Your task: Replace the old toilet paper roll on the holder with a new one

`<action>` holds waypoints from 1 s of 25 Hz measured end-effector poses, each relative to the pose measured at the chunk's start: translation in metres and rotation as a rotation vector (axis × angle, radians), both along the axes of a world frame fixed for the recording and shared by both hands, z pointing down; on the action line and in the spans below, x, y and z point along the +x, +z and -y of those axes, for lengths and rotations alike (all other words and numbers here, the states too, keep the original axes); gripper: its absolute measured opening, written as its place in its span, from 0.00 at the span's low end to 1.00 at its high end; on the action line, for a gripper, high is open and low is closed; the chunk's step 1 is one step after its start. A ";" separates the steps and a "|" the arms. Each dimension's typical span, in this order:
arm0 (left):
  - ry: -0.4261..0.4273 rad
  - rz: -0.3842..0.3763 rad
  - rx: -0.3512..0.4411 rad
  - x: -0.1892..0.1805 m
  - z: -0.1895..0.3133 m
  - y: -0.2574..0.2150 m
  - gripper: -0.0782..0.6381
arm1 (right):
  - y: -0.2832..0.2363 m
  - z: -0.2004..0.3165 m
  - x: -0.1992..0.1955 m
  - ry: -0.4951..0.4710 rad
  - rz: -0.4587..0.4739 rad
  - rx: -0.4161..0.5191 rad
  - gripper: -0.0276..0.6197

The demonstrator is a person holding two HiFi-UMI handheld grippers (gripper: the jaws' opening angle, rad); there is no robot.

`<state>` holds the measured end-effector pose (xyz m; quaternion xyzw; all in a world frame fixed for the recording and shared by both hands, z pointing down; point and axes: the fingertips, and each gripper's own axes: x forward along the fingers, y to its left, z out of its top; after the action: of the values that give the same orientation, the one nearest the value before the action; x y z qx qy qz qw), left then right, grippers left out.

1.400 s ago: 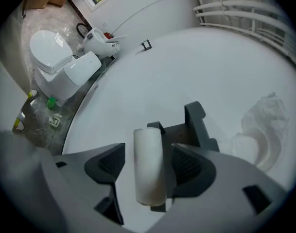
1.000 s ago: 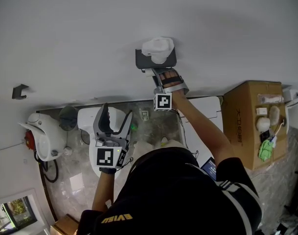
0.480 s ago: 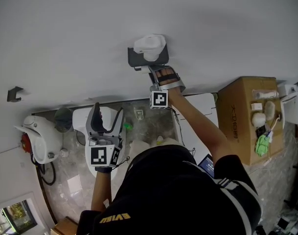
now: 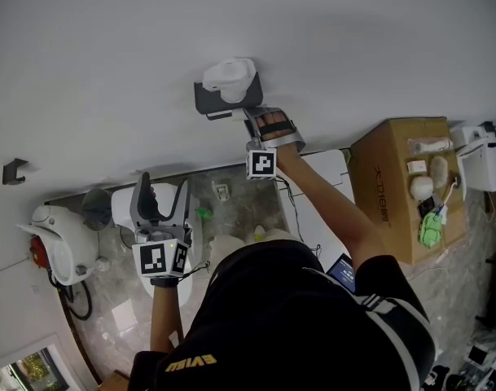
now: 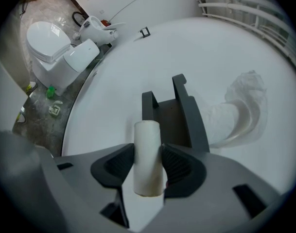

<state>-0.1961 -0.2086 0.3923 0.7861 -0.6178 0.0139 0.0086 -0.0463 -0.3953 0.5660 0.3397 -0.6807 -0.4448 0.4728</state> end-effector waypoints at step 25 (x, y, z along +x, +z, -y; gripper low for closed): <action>0.107 0.003 -0.006 0.032 0.023 0.015 0.61 | -0.005 0.005 0.067 0.127 -0.032 -0.008 0.32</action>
<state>-0.1642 -0.2318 0.4072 0.8181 -0.5748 0.0173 0.0095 0.0207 -0.4001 0.5607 0.3732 -0.6519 -0.4165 0.5121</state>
